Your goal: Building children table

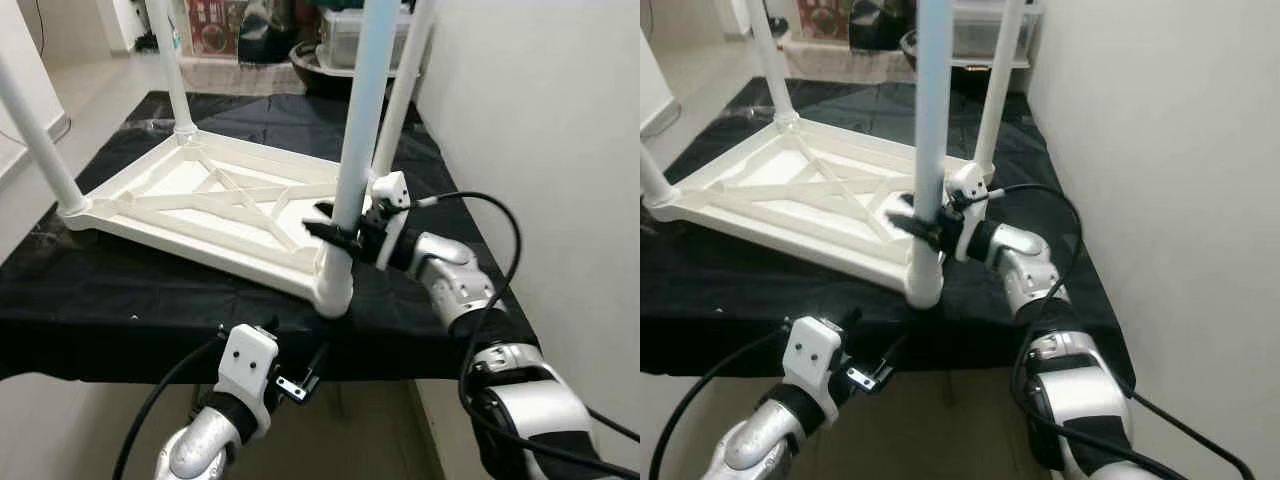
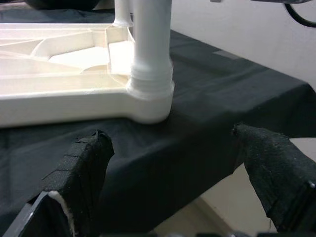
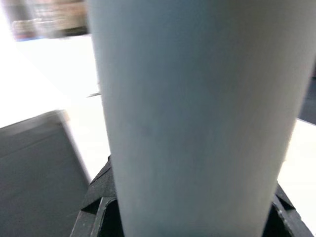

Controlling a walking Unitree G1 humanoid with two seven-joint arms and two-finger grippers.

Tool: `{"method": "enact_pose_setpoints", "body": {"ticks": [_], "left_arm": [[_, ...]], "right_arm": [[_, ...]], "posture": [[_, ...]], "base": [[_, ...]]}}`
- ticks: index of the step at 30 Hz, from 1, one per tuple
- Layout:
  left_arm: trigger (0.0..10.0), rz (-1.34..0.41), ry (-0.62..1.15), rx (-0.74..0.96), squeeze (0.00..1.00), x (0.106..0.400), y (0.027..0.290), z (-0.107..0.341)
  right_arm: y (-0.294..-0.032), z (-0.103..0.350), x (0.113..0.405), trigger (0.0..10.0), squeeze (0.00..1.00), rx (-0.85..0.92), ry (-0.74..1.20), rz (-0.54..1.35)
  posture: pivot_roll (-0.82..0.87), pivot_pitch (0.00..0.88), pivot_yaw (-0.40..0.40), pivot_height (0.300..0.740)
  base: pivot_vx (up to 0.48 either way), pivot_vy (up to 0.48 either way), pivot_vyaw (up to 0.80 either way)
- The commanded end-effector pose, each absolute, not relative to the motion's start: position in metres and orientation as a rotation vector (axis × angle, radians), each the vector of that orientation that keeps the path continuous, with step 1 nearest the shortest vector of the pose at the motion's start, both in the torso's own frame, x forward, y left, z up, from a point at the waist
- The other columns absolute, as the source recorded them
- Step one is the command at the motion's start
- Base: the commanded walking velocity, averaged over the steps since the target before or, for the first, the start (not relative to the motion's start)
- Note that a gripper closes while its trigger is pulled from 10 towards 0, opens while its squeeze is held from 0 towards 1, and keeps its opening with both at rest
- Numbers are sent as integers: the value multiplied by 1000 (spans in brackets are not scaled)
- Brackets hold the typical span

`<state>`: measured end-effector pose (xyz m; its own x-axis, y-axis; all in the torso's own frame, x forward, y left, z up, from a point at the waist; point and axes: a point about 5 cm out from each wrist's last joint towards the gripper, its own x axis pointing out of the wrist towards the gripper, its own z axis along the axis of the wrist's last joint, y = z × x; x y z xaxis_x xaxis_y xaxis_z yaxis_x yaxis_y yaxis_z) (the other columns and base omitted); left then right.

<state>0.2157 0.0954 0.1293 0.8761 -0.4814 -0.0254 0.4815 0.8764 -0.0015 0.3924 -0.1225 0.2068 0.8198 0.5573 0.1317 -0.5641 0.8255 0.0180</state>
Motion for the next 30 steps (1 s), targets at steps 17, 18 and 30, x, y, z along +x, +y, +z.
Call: {"method": "enact_pose_setpoints", "body": {"ticks": [17,18,30], "left_arm": [[10000,-509,38,8,0,217,95,123],[10000,-509,38,7,0,217,95,123],[10000,-516,45,2,0,223,94,119]], "right_arm": [[-114,173,368,0,0,293,7,-463],[-109,174,369,4824,0,282,9,-445],[-125,195,373,10000,0,261,-147,-76]], "posture": [[110,72,-59,740],[110,72,-59,740],[77,57,-42,740]], "base": [[0,0,0],[0,0,0],[0,0,0]]}}
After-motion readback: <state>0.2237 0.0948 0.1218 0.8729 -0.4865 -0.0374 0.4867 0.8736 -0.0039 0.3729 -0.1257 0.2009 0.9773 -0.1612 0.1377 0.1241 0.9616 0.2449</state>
